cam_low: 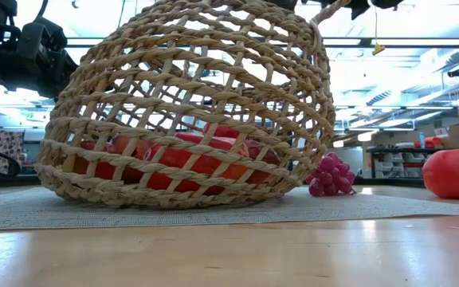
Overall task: Build produce basket
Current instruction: Put the red apple into the basket
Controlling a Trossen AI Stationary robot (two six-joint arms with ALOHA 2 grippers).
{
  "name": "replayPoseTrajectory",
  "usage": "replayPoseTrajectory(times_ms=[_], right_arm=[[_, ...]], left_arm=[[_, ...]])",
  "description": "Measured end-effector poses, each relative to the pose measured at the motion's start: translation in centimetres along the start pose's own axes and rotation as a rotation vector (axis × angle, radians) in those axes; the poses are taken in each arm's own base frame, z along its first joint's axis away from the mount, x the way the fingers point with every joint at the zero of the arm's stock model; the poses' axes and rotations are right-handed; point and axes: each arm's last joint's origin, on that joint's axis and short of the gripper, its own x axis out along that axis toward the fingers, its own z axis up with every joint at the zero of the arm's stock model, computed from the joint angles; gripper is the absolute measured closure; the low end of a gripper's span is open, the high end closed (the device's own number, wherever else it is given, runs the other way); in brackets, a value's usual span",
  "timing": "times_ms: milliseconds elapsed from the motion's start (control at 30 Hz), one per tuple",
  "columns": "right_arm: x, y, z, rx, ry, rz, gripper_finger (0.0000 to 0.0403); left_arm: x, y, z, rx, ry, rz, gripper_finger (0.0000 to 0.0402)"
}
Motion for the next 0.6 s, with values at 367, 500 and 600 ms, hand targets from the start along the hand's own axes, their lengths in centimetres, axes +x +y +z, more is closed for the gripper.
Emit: replayPoseTrajectory(times_ms=[367,500,600], right_arm=[[-1.7,1.2,3.1,-0.101,-0.202,0.048,0.0054],[-2.1,2.4,4.2,-0.204,-0.319,0.046,0.0054],[-2.1,2.2,4.0,-0.22,-0.308,-0.001,0.0054]], left_arm=[[0.0,0.0,0.0,0.0,0.0,0.0,0.0369],[0.0,0.0,0.0,0.0,0.0,0.0,0.0368],[0.0,0.0,0.0,0.0,0.0,0.0,0.0364]])
